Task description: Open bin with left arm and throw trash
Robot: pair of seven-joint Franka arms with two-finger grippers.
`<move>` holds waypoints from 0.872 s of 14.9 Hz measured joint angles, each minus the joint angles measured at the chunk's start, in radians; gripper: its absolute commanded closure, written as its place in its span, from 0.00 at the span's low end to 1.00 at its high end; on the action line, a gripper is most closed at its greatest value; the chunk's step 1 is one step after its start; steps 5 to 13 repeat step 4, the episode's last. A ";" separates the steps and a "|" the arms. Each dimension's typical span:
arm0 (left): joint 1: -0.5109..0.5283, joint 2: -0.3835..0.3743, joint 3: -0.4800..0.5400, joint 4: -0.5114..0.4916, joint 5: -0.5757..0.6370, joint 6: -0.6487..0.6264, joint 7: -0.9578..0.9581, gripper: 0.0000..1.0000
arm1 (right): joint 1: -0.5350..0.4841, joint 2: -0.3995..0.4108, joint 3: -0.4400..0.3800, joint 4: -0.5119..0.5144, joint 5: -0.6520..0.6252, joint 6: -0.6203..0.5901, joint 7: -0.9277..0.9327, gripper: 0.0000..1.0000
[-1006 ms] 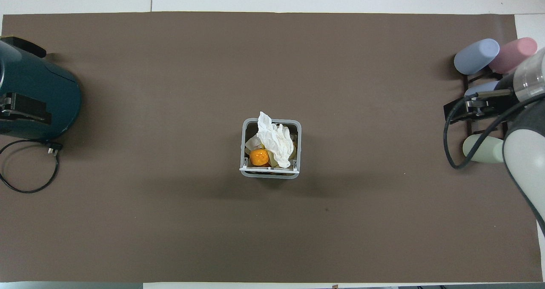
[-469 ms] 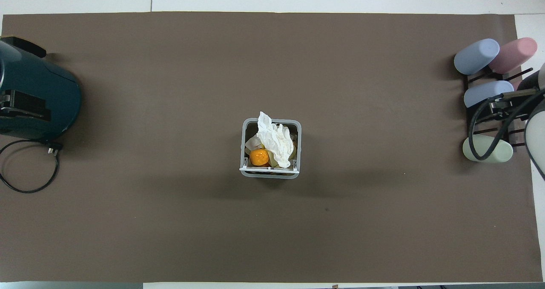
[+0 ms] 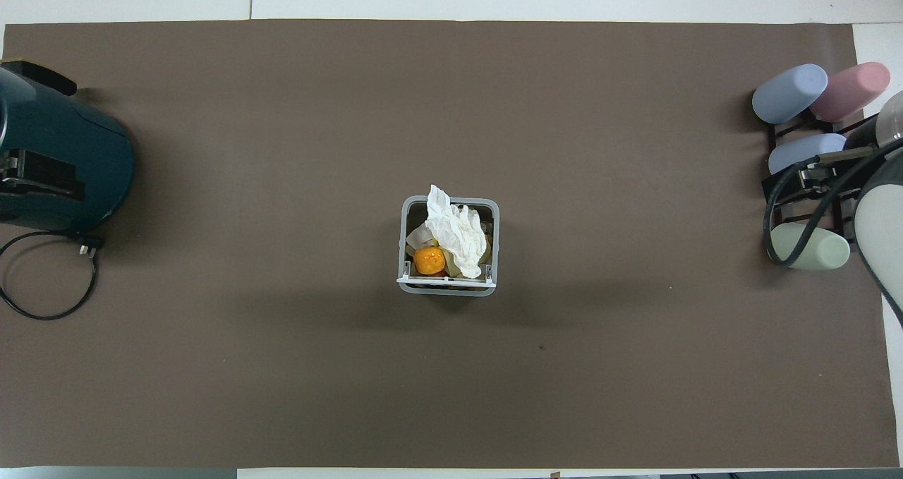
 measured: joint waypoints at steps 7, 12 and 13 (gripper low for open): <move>0.000 0.000 0.000 -0.001 0.000 0.000 0.000 0.00 | 0.002 -0.013 -0.002 -0.009 0.000 -0.011 -0.007 0.00; 0.000 0.000 0.000 -0.001 0.000 0.000 0.000 0.00 | 0.002 -0.013 -0.002 -0.009 0.000 -0.011 -0.007 0.00; 0.000 0.000 0.000 -0.001 0.000 0.000 0.000 0.00 | 0.002 -0.013 -0.002 -0.009 0.000 -0.011 -0.007 0.00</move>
